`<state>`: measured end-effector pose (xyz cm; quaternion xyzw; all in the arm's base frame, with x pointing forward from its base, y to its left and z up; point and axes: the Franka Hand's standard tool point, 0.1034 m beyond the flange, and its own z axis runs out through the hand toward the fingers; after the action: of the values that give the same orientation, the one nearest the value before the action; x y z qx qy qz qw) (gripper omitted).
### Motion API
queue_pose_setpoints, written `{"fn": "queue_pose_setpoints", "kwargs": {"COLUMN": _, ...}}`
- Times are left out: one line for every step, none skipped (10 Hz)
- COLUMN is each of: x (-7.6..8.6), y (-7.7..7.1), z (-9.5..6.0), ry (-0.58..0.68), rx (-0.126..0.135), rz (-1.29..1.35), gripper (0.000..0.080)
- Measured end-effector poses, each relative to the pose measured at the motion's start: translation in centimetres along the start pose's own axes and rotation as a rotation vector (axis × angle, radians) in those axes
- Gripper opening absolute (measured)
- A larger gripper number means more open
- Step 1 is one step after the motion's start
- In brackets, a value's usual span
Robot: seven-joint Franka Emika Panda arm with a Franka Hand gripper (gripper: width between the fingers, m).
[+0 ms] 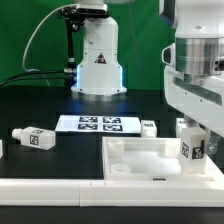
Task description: Assemble one leg
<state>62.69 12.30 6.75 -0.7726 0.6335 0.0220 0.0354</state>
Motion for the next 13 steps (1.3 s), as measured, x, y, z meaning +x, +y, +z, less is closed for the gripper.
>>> {"fn": "queue_pose_setpoints", "kwargs": {"x": 0.3, "y": -0.1, "z": -0.1, "ry": 0.004, "rx": 0.010, "rz": -0.211, "gripper": 0.0355}}
{"fn": "queue_pose_setpoints", "kwargs": {"x": 0.7, "y": 0.0, "z": 0.0, "ry": 0.009, "rx": 0.022, "rz": -0.418, "gripper": 0.0555}}
{"fn": "queue_pose_setpoints", "kwargs": {"x": 1.0, "y": 0.2, "z": 0.0, "ry": 0.005, "rx": 0.021, "rz": -0.583, "gripper": 0.0620}}
{"fn": "queue_pose_setpoints", "kwargs": {"x": 1.4, "y": 0.3, "z": 0.1, "ry": 0.008, "rx": 0.018, "rz": -0.689, "gripper": 0.0643}}
{"fn": "queue_pose_setpoints", "kwargs": {"x": 1.4, "y": 0.3, "z": 0.1, "ry": 0.011, "rx": 0.015, "rz": -0.746, "gripper": 0.0643}}
{"fn": "queue_pose_setpoints", "kwargs": {"x": 1.5, "y": 0.3, "z": 0.1, "ry": 0.011, "rx": 0.014, "rz": -0.770, "gripper": 0.0643}}
{"fn": "queue_pose_setpoints", "kwargs": {"x": 1.7, "y": 0.3, "z": 0.1, "ry": 0.017, "rx": 0.008, "rz": -0.914, "gripper": 0.0649}}
{"fn": "queue_pose_setpoints", "kwargs": {"x": 2.1, "y": 0.2, "z": -0.1, "ry": 0.016, "rx": 0.004, "rz": -1.110, "gripper": 0.0649}}
{"fn": "queue_pose_setpoints", "kwargs": {"x": 1.8, "y": 0.1, "z": -0.3, "ry": 0.020, "rx": -0.006, "rz": -1.211, "gripper": 0.0649}}
{"fn": "queue_pose_setpoints", "kwargs": {"x": 1.9, "y": 0.1, "z": -0.2, "ry": 0.021, "rx": -0.007, "rz": -1.182, "gripper": 0.0622}}
{"fn": "queue_pose_setpoints", "kwargs": {"x": 1.9, "y": 0.1, "z": -0.2, "ry": 0.020, "rx": -0.007, "rz": -1.149, "gripper": 0.0475}}
{"fn": "queue_pose_setpoints", "kwargs": {"x": 1.9, "y": 0.1, "z": -0.2, "ry": 0.021, "rx": -0.007, "rz": -1.138, "gripper": 0.0475}}
{"fn": "queue_pose_setpoints", "kwargs": {"x": 1.9, "y": 0.1, "z": -0.1, "ry": 0.020, "rx": -0.006, "rz": -1.066, "gripper": 0.0329}}
